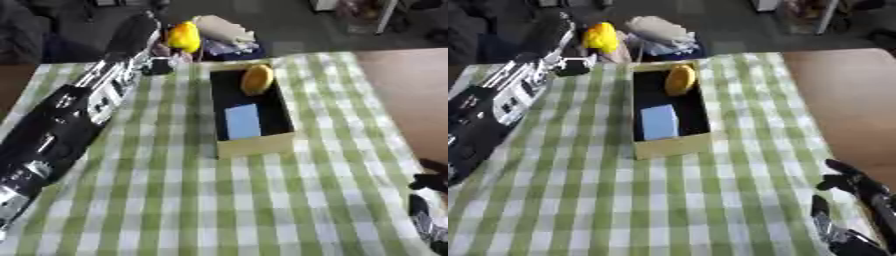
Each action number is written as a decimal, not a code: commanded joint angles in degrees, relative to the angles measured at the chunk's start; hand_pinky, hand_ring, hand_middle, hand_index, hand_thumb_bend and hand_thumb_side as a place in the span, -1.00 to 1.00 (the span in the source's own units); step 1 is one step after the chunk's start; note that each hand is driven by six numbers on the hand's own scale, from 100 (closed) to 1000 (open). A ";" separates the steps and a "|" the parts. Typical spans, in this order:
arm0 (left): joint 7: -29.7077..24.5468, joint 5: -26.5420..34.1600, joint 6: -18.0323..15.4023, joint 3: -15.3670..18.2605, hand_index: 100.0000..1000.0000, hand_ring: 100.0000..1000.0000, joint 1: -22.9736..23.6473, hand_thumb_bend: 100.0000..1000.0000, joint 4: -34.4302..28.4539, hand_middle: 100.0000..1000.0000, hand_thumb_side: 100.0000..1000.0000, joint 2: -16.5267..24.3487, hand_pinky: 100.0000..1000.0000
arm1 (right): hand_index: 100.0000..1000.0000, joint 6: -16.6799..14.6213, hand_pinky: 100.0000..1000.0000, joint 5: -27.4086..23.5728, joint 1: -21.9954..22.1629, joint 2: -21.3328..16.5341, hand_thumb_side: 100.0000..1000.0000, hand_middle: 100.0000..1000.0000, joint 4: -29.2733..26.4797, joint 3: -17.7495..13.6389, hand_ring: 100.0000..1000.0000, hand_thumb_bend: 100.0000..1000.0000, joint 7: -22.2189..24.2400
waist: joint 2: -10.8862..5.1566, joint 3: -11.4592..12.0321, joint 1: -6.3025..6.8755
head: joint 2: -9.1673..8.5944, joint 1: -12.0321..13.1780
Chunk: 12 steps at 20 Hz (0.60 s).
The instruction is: Pick up objects on the table and place them in the box.
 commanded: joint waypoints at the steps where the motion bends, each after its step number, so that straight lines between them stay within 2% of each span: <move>1: -3.60 -2.65 -1.10 -1.47 0.14 -0.12 -1.62 -1.00 -0.41 -0.11 -0.86 -1.12 0.17 | 0.83 -0.20 0.72 0.01 -0.74 -0.39 -0.46 0.17 -0.50 0.01 0.64 -1.00 0.28 | -1.40 -0.20 -0.22 | -1.03 0.31; 3: -5.46 -3.85 -1.39 -1.77 0.22 -0.07 -1.77 -0.89 1.37 -0.04 -0.84 -2.42 0.20 | 0.83 -0.20 0.72 -0.01 -0.77 -0.39 -0.46 0.17 -0.51 0.01 0.64 -1.00 0.29 | -1.45 -0.31 -0.24 | -1.16 0.33; 4: -6.69 -4.38 -1.76 -2.00 0.37 0.06 -1.73 -0.65 2.38 0.14 -0.83 -2.92 0.26 | 0.83 -0.23 0.72 -0.03 -0.79 -0.38 -0.46 0.17 -0.53 0.04 0.64 -1.00 0.32 | -1.48 -0.38 -0.22 | -1.24 0.36; 5: -8.22 -5.11 -2.37 -2.25 0.46 0.13 -1.69 -0.45 3.17 0.24 -0.80 -3.18 0.30 | 0.83 -0.25 0.72 -0.03 -0.80 -0.38 -0.46 0.17 -0.53 0.05 0.64 -1.00 0.35 | -1.51 -0.43 -0.20 | -1.32 0.37; 6: -9.74 -6.18 -2.80 -2.33 0.62 0.26 -1.65 -0.28 3.65 0.40 -0.58 -3.27 0.37 | 0.83 -0.25 0.71 -0.02 -0.79 -0.39 -0.46 0.17 -0.52 0.03 0.64 -1.00 0.36 | -1.54 -0.44 -0.18 | -1.42 0.37; 8: -12.68 -8.83 -2.77 -2.19 0.70 0.38 -1.55 -0.16 4.00 0.52 -0.33 -3.22 0.44 | 0.83 -0.24 0.72 0.02 -0.78 -0.40 -0.45 0.18 -0.51 -0.04 0.64 -1.00 0.34 | -1.58 -0.39 -0.16 | -1.50 0.32; 10: -14.45 -10.09 -2.16 -1.33 0.78 0.50 -1.33 -0.11 3.07 0.65 0.07 -2.95 0.52 | 0.83 -0.25 0.71 0.06 -0.77 -0.40 -0.45 0.18 -0.53 -0.13 0.64 -1.00 0.28 | -1.64 -0.24 -0.14 | -1.47 0.15; 11: -14.76 -9.84 -1.65 -0.69 0.80 0.52 -1.15 -0.13 2.11 0.68 0.20 -2.74 0.54 | 0.83 -0.23 0.71 0.10 -0.75 -0.41 -0.45 0.18 -0.52 -0.19 0.64 -1.00 0.24 | -1.66 -0.09 -0.15 | -1.46 0.01; 12: -14.97 -9.21 -1.03 -0.09 0.80 0.52 -0.90 -0.14 0.93 0.68 0.22 -2.42 0.54 | 0.83 -0.22 0.71 0.14 -0.73 -0.41 -0.45 0.18 -0.50 -0.23 0.64 -1.00 0.21 | -1.67 0.05 -0.15 | -1.49 -0.09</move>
